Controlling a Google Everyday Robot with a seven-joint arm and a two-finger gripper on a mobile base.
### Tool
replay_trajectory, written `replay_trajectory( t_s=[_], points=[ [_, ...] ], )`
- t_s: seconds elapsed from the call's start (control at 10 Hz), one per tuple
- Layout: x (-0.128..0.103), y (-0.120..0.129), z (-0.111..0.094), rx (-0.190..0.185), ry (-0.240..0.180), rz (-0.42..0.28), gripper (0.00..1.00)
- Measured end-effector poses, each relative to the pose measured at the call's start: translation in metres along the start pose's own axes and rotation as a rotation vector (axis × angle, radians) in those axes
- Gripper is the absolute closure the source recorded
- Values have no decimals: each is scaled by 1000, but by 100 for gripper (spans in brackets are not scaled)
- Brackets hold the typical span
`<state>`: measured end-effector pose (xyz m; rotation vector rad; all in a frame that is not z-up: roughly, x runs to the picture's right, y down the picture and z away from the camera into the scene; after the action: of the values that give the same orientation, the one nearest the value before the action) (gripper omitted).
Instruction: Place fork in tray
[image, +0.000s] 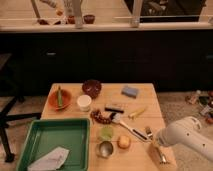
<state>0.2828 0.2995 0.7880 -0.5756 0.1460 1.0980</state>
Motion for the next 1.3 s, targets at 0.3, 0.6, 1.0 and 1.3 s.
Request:
replay_trajectory(
  t_s=[0.3, 0.6, 1.0, 1.3],
  points=[
    [1, -1, 1, -4, 2, -2, 100],
    [2, -1, -1, -5, 1, -4, 100],
    [-8, -1, -44, -11, -64, -20, 100],
    [-13, 0, -59, -12, -94, -43, 100]
  ],
)
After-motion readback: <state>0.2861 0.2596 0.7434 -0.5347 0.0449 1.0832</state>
